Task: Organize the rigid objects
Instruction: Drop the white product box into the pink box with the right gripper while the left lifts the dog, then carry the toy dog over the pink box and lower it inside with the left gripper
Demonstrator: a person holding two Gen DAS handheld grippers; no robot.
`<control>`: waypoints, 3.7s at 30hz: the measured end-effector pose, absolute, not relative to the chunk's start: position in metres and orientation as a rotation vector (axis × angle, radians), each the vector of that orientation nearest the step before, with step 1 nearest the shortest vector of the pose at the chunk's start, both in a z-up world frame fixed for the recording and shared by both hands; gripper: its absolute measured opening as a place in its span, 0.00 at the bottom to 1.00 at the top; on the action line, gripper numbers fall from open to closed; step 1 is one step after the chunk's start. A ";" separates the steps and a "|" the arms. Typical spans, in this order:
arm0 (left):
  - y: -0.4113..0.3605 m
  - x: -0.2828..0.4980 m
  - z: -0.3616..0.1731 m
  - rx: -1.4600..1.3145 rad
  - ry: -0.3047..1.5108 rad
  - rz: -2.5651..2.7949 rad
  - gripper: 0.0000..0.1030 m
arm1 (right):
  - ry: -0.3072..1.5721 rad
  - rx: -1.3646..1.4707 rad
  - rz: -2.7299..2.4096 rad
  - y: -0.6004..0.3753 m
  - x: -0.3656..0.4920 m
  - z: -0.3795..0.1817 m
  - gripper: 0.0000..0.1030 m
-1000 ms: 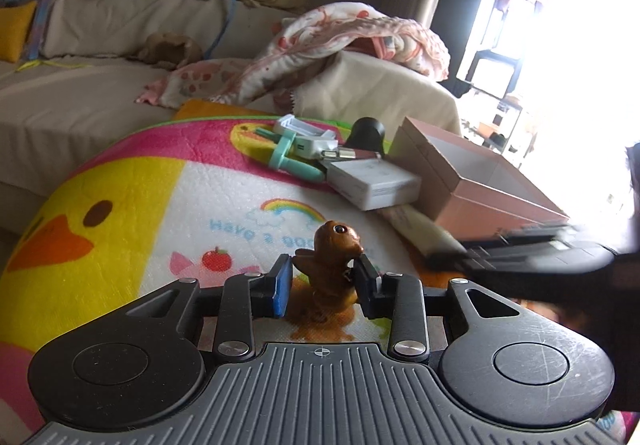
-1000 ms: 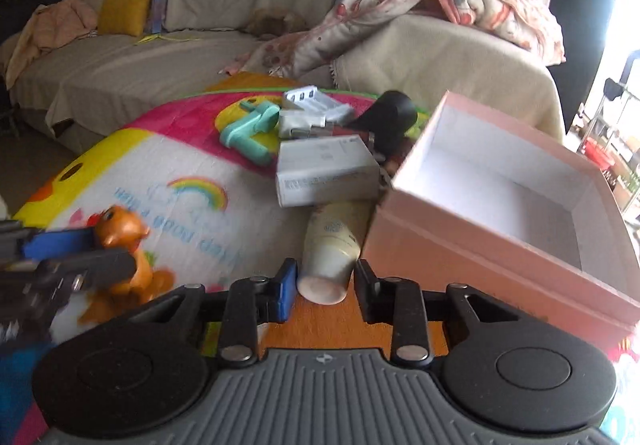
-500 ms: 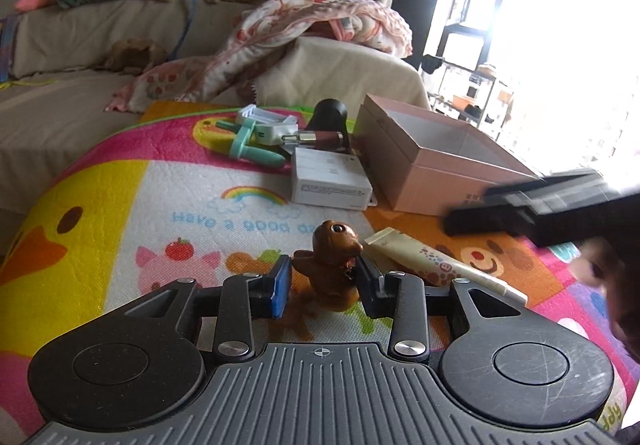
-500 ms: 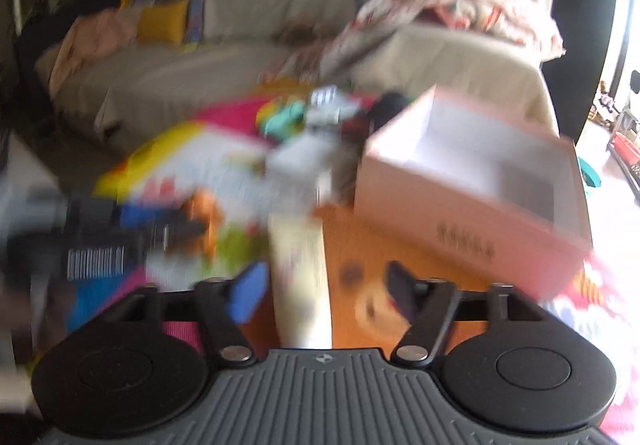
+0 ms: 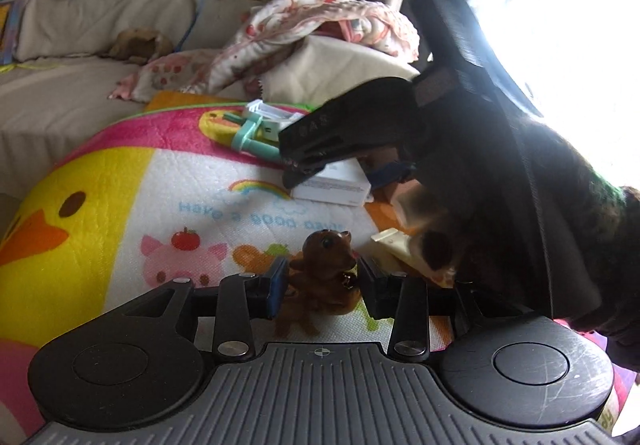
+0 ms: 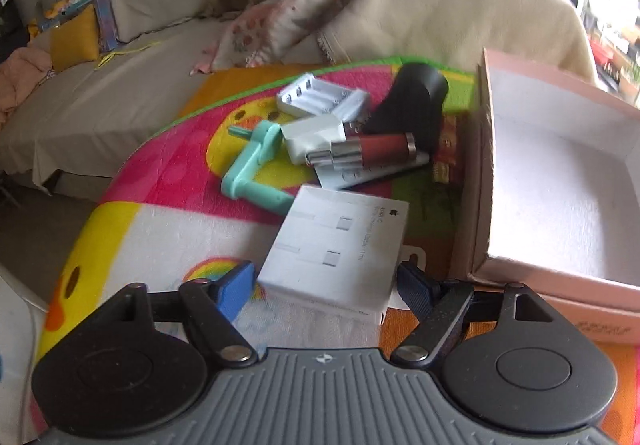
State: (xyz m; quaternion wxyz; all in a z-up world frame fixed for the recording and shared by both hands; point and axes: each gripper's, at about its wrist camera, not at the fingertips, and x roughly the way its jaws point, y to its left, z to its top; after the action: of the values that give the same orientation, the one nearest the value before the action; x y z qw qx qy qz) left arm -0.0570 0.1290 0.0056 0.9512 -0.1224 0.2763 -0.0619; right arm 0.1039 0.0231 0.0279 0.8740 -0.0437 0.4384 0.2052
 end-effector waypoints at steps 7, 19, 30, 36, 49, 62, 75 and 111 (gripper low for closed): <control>0.120 -0.058 0.010 -0.193 0.542 -0.130 0.38 | 0.846 -0.095 0.548 -0.027 0.061 0.065 0.67; 0.070 -0.067 0.039 -0.064 0.527 -0.336 0.28 | 0.718 -0.161 0.475 -0.182 -0.022 0.102 0.66; 0.017 0.029 0.146 0.019 0.240 -0.435 0.29 | 0.431 -0.022 0.388 -0.225 0.014 0.154 0.66; 0.019 0.093 0.143 -0.079 0.280 -0.401 0.29 | 0.348 0.148 0.298 -0.238 0.059 0.160 0.82; 0.127 0.061 0.028 -0.110 0.538 -0.074 0.29 | 0.618 -0.094 0.373 -0.216 0.027 0.061 0.82; 0.180 0.107 0.040 -0.273 0.490 0.023 0.29 | 0.729 -0.088 0.494 -0.101 0.128 0.127 0.82; 0.189 0.273 0.006 -0.125 0.705 -0.147 0.29 | 0.965 -0.383 0.307 0.058 0.314 0.058 0.41; 0.114 0.120 0.049 -0.262 0.692 -0.375 0.18 | 0.634 -0.184 0.231 -0.191 0.082 0.115 0.72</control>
State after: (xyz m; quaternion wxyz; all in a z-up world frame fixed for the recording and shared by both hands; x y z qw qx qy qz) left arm 0.1196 0.1137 0.0489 0.9151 -0.1274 0.3364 -0.1824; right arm 0.0824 -0.1908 0.1145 0.9395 -0.0903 0.3105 0.1131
